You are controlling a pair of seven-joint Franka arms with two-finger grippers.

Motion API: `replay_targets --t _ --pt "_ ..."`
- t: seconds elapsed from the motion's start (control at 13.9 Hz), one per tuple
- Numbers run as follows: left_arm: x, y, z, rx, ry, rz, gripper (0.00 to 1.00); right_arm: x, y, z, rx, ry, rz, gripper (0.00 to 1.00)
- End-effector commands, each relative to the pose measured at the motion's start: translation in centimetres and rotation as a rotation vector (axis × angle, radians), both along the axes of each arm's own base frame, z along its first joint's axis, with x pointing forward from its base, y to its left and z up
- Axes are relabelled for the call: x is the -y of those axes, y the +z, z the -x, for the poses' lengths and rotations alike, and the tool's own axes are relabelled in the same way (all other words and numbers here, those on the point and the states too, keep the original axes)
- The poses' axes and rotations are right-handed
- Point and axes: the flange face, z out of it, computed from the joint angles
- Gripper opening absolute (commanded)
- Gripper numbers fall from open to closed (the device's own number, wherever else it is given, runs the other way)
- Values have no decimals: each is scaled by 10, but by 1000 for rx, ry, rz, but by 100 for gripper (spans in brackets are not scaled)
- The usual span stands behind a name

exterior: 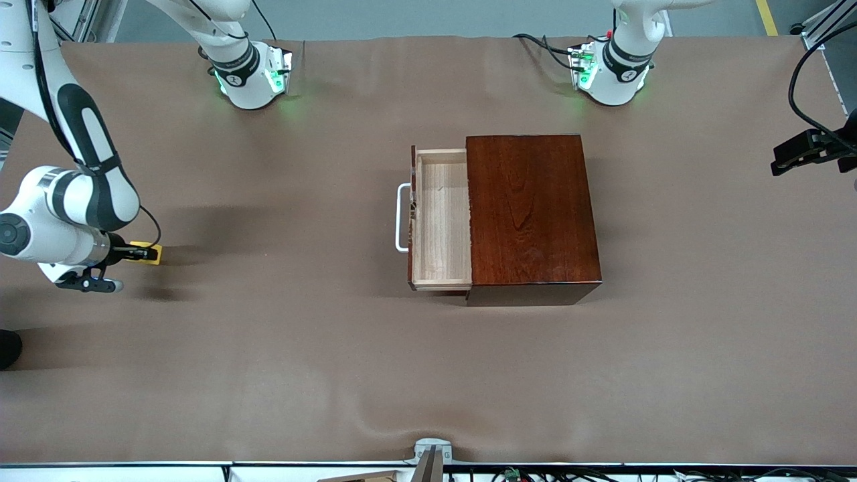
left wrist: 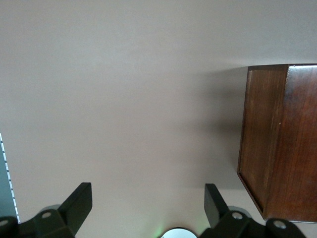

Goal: Open drawer, take yellow block, close drawer
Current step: 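Lower the yellow cube onto the table and open the right gripper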

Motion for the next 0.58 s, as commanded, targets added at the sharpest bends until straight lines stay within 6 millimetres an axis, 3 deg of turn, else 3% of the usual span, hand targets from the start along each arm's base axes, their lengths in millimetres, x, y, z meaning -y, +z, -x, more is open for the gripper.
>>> replay_targets --t 0.0,0.07,0.14,0.22,0.29,0.5 --pt "2 4 5 14 -26 15 100 5 2 9 22 28 10 0" --pt "2 4 5 14 -26 15 100 7 -1 11 23 18 9 18" --pt "2 3 4 16 -26 16 100 9 -2 12 19 12 9 28" --pt "2 4 4 20 -26 15 100 9 -3 12 13 5 9 68" --pt "3 4 3 23 -28 16 100 8 -3 12 10 6 8 96" --pt "2 4 3 22 -27 21 100 6 5 10 -32 15 4 100"
